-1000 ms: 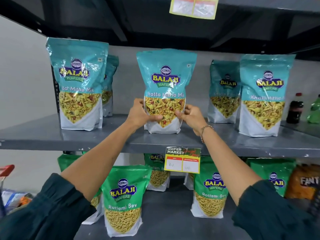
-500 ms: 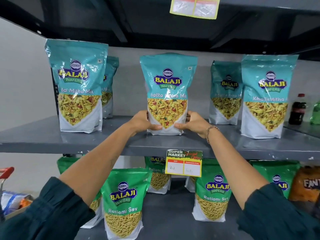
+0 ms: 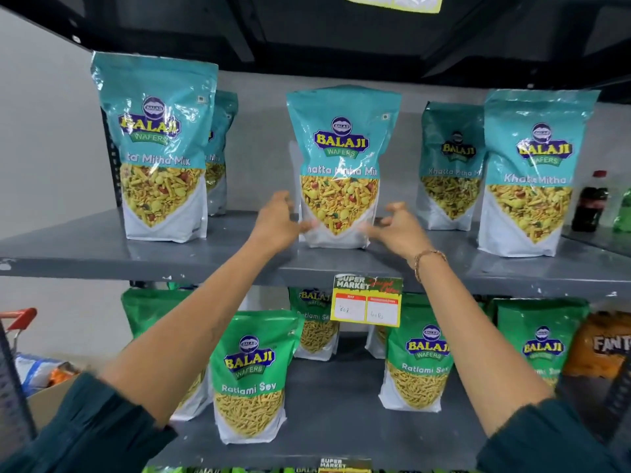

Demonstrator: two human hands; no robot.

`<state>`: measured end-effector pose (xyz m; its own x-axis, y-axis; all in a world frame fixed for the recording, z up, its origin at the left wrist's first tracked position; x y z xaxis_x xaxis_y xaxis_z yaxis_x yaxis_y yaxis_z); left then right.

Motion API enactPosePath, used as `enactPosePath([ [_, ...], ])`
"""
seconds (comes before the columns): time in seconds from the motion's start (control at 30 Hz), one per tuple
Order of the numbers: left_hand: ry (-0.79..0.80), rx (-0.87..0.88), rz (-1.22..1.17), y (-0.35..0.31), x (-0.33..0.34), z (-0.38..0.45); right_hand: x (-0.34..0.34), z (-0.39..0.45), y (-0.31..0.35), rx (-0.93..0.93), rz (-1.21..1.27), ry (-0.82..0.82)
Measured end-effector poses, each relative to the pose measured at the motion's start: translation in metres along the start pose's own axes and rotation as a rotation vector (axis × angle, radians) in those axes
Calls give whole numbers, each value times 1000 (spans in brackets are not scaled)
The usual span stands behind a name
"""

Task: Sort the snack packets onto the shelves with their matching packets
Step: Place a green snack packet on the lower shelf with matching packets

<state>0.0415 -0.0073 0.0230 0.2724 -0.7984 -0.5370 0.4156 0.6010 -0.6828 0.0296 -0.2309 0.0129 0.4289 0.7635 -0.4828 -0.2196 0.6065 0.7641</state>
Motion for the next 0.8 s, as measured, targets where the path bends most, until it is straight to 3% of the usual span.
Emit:
enactPosePath([
  [0.07,-248,109,-168,-6,-27,-45,-13,-49,22,-207,139,-353],
  [0.1,-335,180,-245,-4,-36,-71,-13,-84,32,-348,268,-447],
  [0.17,-386,270,-314,13,-38,-123,13,-148,38,-565,430,-378],
  [0.23,-339,246,-236,54,-18,-165,63,-192,19,-626,315,-117],
  [0.27,-310,189,-185,80,-5,-181,92,-201,-3,-582,217,-1],
  [0.33,-238,-53,-38,154,26,-202,147,-200,-64,-325,53,179],
  [0.43,194,-499,401,265,76,-224,214,-198,-147,135,-179,594],
  [0.5,436,-609,484,303,95,-231,243,-204,-173,245,-180,810],
  [0.63,396,-649,124,322,104,-215,276,-200,-175,274,74,753],
  [0.8,262,-633,93,314,105,-213,279,-187,-188,300,145,573],
])
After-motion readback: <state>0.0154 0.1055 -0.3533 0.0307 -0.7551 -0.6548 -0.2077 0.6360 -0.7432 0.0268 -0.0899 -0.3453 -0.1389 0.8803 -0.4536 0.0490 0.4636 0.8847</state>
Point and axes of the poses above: each hand's wrist, its own z-axis towards the middle knuckle, its own x-axis out of the palm, y = z × x, the point moved 6 cm from there along z, towards the middle knuckle, and after that the axes turned 2 degrees about z, right-handed, at the moved point
